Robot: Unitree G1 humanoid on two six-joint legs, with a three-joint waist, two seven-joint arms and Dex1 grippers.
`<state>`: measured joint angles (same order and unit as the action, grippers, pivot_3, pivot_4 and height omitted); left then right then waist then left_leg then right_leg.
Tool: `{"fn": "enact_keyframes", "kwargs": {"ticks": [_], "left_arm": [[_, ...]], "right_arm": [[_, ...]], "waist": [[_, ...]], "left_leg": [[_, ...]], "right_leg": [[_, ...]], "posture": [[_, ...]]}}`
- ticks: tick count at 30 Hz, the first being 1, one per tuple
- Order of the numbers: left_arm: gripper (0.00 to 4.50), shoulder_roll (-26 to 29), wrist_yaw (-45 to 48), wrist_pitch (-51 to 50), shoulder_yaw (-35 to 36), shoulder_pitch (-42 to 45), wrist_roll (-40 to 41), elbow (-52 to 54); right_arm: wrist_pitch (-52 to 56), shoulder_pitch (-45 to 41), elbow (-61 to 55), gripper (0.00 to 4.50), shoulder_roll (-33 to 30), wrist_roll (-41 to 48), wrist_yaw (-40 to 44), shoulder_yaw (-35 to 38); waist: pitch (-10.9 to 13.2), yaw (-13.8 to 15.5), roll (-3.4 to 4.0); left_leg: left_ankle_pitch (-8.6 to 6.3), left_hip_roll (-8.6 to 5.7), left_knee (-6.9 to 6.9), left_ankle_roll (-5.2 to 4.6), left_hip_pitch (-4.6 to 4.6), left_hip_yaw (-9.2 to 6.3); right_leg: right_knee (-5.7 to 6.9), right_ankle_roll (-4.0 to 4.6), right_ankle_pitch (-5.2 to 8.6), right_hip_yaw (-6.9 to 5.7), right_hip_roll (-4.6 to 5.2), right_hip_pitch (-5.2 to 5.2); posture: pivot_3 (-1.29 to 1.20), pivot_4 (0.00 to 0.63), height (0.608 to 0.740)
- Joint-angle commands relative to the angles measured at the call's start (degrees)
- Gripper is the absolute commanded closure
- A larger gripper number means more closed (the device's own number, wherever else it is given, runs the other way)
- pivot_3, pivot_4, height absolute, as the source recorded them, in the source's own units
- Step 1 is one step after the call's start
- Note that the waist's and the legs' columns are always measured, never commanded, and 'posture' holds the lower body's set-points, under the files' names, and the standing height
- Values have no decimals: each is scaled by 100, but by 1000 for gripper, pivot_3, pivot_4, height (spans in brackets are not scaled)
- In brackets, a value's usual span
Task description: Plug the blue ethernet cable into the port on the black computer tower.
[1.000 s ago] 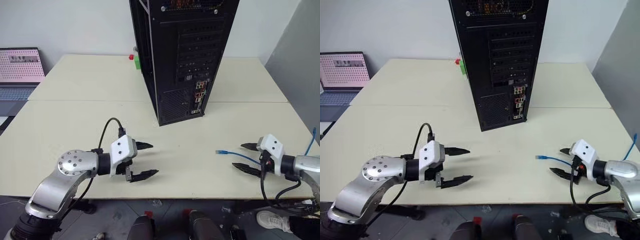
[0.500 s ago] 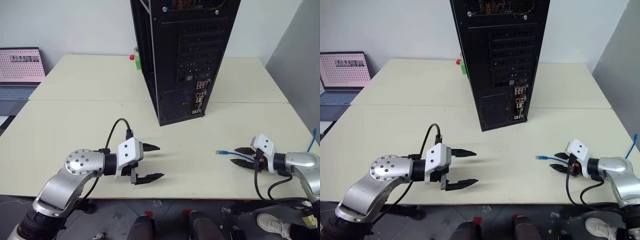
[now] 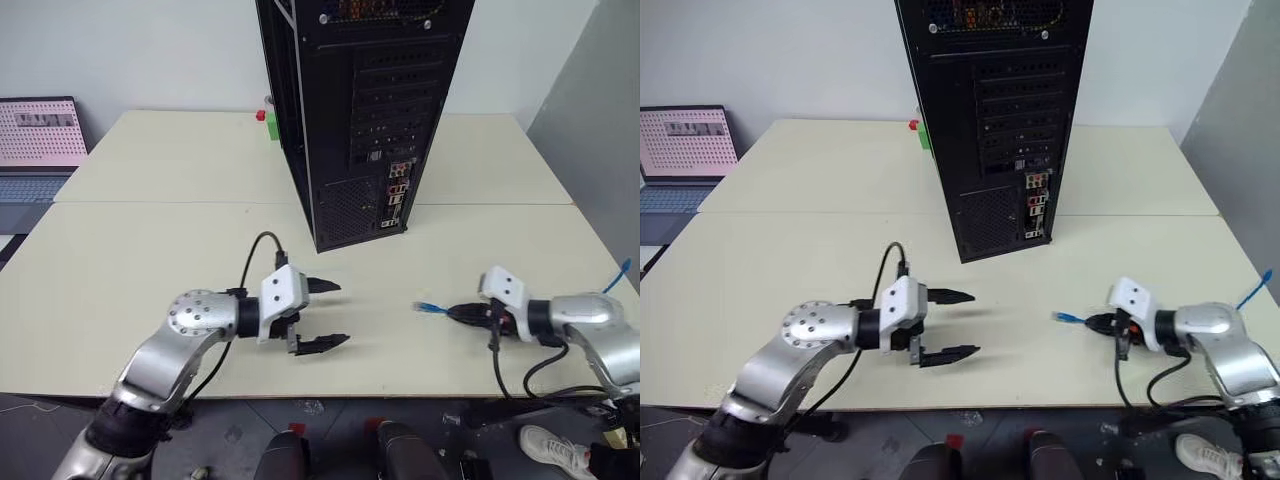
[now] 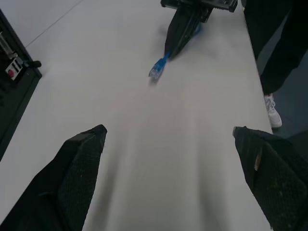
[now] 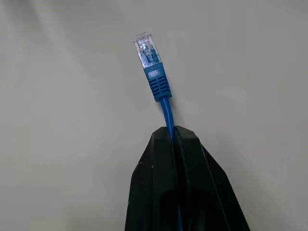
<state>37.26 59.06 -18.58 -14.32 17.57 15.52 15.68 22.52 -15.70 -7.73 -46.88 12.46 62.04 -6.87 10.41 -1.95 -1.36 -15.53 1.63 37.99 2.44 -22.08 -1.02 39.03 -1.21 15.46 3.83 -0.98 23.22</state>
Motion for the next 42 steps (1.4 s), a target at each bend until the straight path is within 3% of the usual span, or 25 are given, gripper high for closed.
{"fn": "enact_keyframes", "kwargs": {"ticks": [1,13,23,33,35,40,41,42], "left_arm": [[0,-243,39,137,-215,436,-200,-390],[0,-539,314,471,-571,998,-635,-1085],[1773,-636,353,431,-592,1049,-761,-1180],[3928,-699,372,526,-612,1076,-853,-1324],[4200,-707,369,565,-612,1068,-874,-1346],[4197,-690,360,1172,-622,939,-1068,-1460],[4197,-702,336,1321,-584,886,-1065,-1469],[4197,-712,315,1451,-551,843,-1064,-1483]], "right_arm": [[530,-338,-613,4467,187,102,-81,-262],[1028,-845,-809,4467,677,-54,-288,-875],[984,-978,-798,4500,807,-119,-294,-1052],[934,-1030,-803,4500,870,-206,-246,-1126],[915,-1031,-815,4500,858,-210,-216,-1140],[784,-1051,-802,4500,840,-136,-113,-1043],[726,-1058,-790,4035,798,-135,-74,-1010],[695,-1064,-783,4029,762,-125,-44,-976]], "waist": [[0,13,0],[0,16,-1],[0,18,-1],[0,19,-1],[0,19,0],[0,19,-1],[0,19,0],[0,17,0]], "left_leg": [[0,-1,1,0,-3,0],[0,-6,10,0,-25,-29],[0,-6,10,0,-27,-30],[0,-6,10,0,-27,-32],[0,-6,10,0,-27,-32],[0,-6,10,0,-27,-32],[0,-6,10,0,-27,-32],[0,-5,10,0,-26,-32]], "right_leg": [[-1,2,-1,-3,0,0],[-2,14,-8,-23,5,7],[-1,14,-8,-29,5,7],[-1,14,-8,-31,5,7],[-2,14,-8,-32,5,7],[-1,14,-9,-34,5,7],[-1,14,-9,-34,5,7],[-1,14,-9,-34,5,7]], "posture": [[0,150,740],[0,150,740],[0,150,740],[0,150,740],[0,150,740],[0,150,740],[0,150,740],[0,150,740]]}}
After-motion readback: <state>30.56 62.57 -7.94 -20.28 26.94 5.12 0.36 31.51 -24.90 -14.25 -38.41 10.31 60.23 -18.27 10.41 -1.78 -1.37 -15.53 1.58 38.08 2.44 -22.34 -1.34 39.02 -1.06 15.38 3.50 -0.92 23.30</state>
